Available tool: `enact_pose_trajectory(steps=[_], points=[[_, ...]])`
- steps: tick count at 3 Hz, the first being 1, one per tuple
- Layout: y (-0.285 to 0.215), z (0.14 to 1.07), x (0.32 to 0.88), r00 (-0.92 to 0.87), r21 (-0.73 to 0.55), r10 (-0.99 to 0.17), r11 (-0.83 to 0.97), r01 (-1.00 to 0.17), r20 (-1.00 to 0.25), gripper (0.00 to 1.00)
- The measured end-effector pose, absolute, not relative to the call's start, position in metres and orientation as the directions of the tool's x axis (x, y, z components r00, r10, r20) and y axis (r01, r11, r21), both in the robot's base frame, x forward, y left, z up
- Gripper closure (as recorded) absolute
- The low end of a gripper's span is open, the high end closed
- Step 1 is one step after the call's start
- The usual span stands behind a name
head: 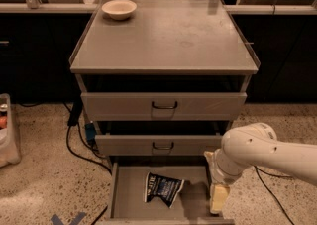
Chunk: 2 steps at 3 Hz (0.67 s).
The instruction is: Pick blue chip bag from bottom drawer and place on counter
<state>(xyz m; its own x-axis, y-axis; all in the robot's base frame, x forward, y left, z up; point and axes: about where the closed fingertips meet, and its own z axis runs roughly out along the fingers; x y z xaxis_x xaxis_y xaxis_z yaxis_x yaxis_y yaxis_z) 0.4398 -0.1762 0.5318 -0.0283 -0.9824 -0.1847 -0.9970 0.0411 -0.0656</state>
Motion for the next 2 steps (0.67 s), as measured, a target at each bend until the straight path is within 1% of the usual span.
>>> enact_pose_trajectory(steps=[2], points=[[-0.158,0.456,0.448,0.000,-0.069,-0.980,0.014,-0.998,-0.200,0.00]])
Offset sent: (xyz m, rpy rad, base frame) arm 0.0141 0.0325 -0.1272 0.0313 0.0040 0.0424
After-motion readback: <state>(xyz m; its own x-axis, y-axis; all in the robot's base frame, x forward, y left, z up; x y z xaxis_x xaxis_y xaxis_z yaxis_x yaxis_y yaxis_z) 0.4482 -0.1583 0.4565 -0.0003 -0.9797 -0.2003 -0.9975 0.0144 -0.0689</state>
